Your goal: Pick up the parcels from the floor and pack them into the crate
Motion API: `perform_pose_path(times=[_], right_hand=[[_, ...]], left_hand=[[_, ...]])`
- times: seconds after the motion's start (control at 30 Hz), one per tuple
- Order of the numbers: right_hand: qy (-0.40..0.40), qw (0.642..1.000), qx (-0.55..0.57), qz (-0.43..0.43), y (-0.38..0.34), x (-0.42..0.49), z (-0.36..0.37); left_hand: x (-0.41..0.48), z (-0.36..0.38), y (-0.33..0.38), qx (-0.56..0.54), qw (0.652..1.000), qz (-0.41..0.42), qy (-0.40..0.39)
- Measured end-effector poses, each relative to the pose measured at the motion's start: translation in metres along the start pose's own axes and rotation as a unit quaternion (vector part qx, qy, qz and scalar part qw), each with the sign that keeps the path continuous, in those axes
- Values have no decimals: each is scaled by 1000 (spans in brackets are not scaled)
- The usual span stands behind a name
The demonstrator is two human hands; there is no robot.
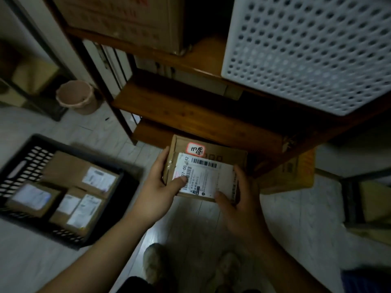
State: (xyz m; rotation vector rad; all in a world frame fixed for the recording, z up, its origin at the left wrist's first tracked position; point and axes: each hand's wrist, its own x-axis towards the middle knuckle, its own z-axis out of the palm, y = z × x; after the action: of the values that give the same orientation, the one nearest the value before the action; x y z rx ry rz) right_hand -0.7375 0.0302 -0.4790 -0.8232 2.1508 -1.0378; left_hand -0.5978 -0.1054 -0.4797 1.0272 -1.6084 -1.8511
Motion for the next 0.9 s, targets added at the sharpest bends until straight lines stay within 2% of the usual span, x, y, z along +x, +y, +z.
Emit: perform_pose_path(times=[0.1, 0.3, 0.43, 0.67, 0.9], right_hand=[[11, 1000, 5, -26, -68, -44, -23], [25, 994, 15, -103, -144, -118, -57], [75, 982, 11, -173, -172, -161, -71], [54, 973, 27, -224, -229, -223, -91], [69, 955, 44, -287, -283, -259, -50]], left_hand=[[-47, -17, 74, 25, 1000, 4, 12], [-135, -37, 160, 71, 996, 47, 24], [-194, -38, 191, 62, 994, 74, 47], [-272, -59, 240, 51, 985, 145, 75], [-310, -123, 259, 46, 974, 196, 106]])
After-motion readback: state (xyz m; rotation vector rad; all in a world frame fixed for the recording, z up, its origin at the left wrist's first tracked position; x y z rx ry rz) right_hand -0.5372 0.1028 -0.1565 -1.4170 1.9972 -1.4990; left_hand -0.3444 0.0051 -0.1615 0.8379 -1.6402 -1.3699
